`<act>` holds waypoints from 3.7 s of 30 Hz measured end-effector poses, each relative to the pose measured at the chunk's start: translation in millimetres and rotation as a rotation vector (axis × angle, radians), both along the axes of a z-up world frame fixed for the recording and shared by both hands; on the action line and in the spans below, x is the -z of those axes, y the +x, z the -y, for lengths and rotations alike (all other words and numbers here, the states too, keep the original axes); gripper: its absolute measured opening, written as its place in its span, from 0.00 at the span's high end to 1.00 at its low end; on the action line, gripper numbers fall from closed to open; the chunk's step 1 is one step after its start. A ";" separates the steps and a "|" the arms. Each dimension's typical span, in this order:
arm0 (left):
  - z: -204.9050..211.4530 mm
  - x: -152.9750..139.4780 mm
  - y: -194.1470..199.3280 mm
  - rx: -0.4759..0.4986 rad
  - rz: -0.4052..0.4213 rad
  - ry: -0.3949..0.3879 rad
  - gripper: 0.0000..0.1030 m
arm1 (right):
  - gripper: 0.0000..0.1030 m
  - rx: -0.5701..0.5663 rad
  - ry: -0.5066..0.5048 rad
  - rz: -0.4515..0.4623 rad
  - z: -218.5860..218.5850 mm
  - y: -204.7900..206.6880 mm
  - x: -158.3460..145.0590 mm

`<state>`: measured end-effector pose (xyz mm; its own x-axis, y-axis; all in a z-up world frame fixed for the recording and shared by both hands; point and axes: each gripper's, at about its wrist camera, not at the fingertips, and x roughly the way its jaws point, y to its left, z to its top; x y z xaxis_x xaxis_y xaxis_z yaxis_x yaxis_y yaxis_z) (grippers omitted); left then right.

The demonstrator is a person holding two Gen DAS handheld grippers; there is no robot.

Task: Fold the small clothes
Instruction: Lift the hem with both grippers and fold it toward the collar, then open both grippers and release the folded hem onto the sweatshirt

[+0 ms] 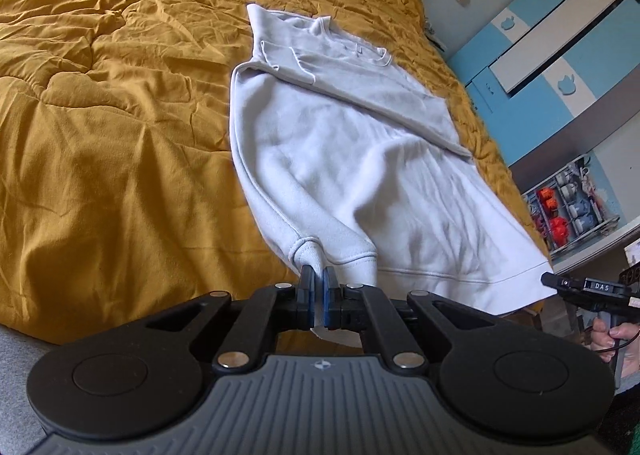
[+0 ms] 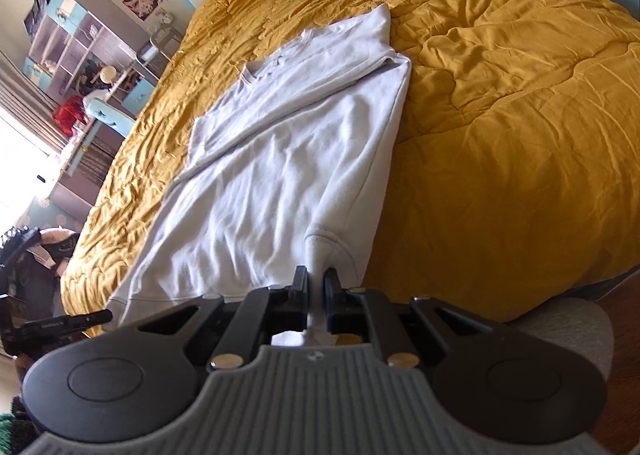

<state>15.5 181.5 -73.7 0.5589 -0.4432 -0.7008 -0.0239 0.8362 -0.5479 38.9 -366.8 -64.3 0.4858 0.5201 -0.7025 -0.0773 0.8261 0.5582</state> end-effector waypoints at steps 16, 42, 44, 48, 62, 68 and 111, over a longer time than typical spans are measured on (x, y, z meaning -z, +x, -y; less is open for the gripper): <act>34.9 -40.7 11.2 -0.163 0.375 0.130 0.97 | 0.99 0.079 0.089 0.286 -6.7 18.4 -41.5; 28.6 -83.4 157.9 -0.281 0.499 0.241 0.97 | 0.99 0.253 0.087 0.436 -32.9 191.7 -88.2; 27.2 -79.3 174.4 -0.295 0.493 0.242 0.97 | 0.99 0.269 0.078 0.424 -34.4 211.8 -84.2; 23.4 -67.2 206.0 -0.308 0.462 0.239 0.97 | 0.99 0.266 0.038 0.402 -42.4 251.9 -71.2; 6.2 -0.4 330.5 -0.371 0.318 0.237 0.97 | 0.99 0.309 -0.056 0.315 -61.3 397.8 -0.8; -2.7 23.7 364.1 -0.356 0.278 0.215 0.97 | 0.99 0.356 -0.068 0.274 -64.0 441.5 35.9; 1.6 39.6 189.4 -0.249 0.139 -0.181 0.47 | 0.39 0.429 0.081 0.150 -34.3 232.9 55.9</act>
